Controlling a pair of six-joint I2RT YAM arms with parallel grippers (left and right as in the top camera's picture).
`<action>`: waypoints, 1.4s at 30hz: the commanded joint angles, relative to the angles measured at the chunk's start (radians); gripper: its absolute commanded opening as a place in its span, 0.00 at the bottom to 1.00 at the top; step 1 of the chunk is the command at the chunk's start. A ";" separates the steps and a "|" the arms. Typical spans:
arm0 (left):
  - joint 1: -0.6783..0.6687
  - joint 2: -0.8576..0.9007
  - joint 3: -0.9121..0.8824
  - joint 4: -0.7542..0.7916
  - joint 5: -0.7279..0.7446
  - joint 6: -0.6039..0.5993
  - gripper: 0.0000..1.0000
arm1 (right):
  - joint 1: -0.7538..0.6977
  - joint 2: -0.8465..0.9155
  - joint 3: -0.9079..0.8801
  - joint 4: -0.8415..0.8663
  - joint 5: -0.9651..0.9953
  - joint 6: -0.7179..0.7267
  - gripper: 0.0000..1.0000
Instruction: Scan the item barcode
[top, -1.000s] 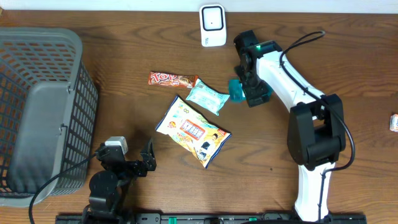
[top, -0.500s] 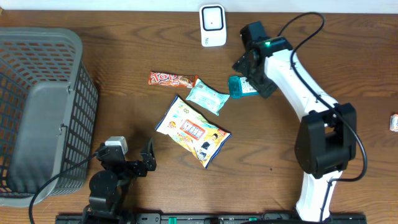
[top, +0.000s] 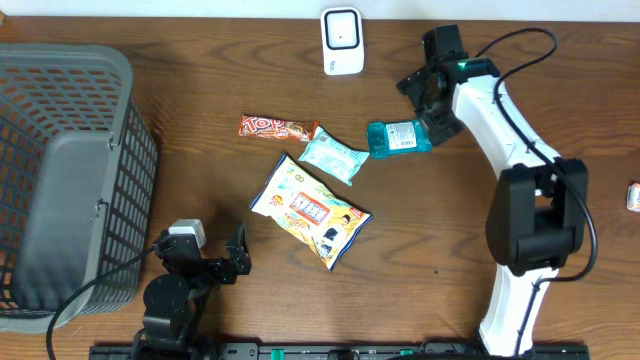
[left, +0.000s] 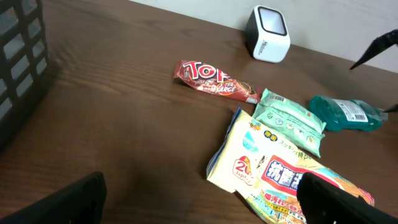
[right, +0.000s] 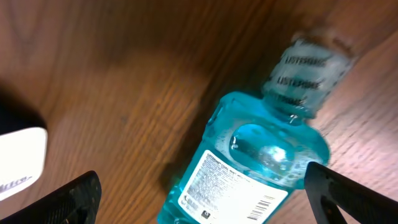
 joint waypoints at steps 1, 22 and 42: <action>-0.004 -0.001 -0.015 -0.021 -0.006 -0.012 0.98 | -0.004 0.025 -0.010 -0.002 -0.042 0.068 0.99; -0.004 -0.001 -0.015 -0.021 -0.005 -0.012 0.98 | -0.101 -0.129 0.055 -0.002 -0.375 -1.941 0.99; -0.004 -0.001 -0.015 -0.021 -0.006 -0.012 0.98 | -0.101 0.007 0.121 -0.191 -0.216 -2.473 0.99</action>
